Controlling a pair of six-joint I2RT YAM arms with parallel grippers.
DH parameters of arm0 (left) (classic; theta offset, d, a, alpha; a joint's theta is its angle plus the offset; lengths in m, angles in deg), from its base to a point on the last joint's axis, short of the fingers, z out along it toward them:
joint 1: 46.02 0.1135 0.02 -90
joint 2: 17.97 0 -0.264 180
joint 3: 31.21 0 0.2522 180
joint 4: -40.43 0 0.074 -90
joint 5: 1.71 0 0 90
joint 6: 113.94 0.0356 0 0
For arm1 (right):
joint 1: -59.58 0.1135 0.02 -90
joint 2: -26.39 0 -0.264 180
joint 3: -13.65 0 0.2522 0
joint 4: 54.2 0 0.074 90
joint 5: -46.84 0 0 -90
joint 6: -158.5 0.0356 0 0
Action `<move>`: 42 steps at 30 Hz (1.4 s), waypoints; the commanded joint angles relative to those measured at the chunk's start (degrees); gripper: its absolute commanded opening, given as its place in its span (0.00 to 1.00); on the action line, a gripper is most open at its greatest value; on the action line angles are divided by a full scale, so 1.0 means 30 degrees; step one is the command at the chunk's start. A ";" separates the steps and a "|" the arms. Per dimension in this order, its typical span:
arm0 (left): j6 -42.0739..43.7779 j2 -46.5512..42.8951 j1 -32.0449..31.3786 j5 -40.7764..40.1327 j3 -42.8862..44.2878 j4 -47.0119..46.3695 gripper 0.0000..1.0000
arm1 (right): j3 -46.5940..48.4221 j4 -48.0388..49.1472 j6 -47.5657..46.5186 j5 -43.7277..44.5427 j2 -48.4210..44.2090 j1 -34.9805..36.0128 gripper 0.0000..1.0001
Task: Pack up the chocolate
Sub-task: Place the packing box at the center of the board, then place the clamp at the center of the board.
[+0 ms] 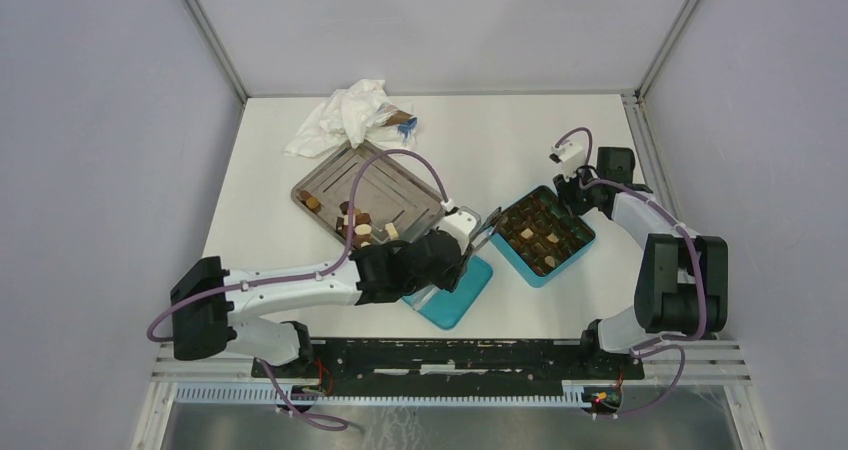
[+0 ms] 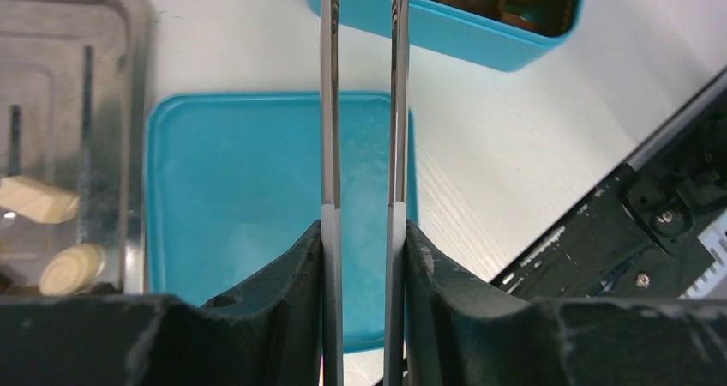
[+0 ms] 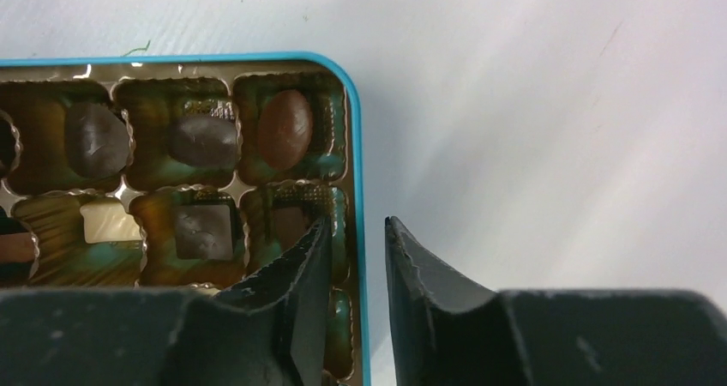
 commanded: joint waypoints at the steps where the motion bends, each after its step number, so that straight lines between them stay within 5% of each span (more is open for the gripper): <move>1: -0.0944 -0.2091 0.1104 -0.1664 -0.0768 -0.0960 0.40 | 0.1109 0.0357 0.0282 -0.0113 -0.0662 -0.0048 0.39; 6: -0.0944 -0.3892 0.3110 -0.2118 -0.2186 -0.1058 0.40 | 0.1173 0.0013 0.0245 -0.1091 -0.2440 -0.0077 0.55; 10: -0.1411 -0.5713 0.5271 -0.3055 -0.3534 -0.1110 0.39 | 0.0911 -0.0149 0.0684 -0.5013 -0.4588 -0.0165 0.66; 14: -0.3242 -0.7707 0.7630 -0.5438 -0.4586 0.0140 0.37 | -0.0710 0.1617 0.1822 -0.8126 -0.6285 -0.0161 0.68; 22: -0.6537 -1.1039 1.1817 -0.7656 -0.7562 0.1213 0.45 | -0.0926 0.1217 0.1411 -0.8714 -0.5591 -0.0165 0.68; 31: -0.9964 -0.9478 1.6101 -0.7255 -0.9258 0.1179 0.42 | -0.0848 0.0595 0.0839 -0.8911 -0.5337 -0.0165 0.68; 42: -1.3312 -0.3545 1.8102 -0.6373 -0.8054 0.2228 0.43 | -0.0775 0.0331 0.0578 -0.8780 -0.5184 -0.0165 0.68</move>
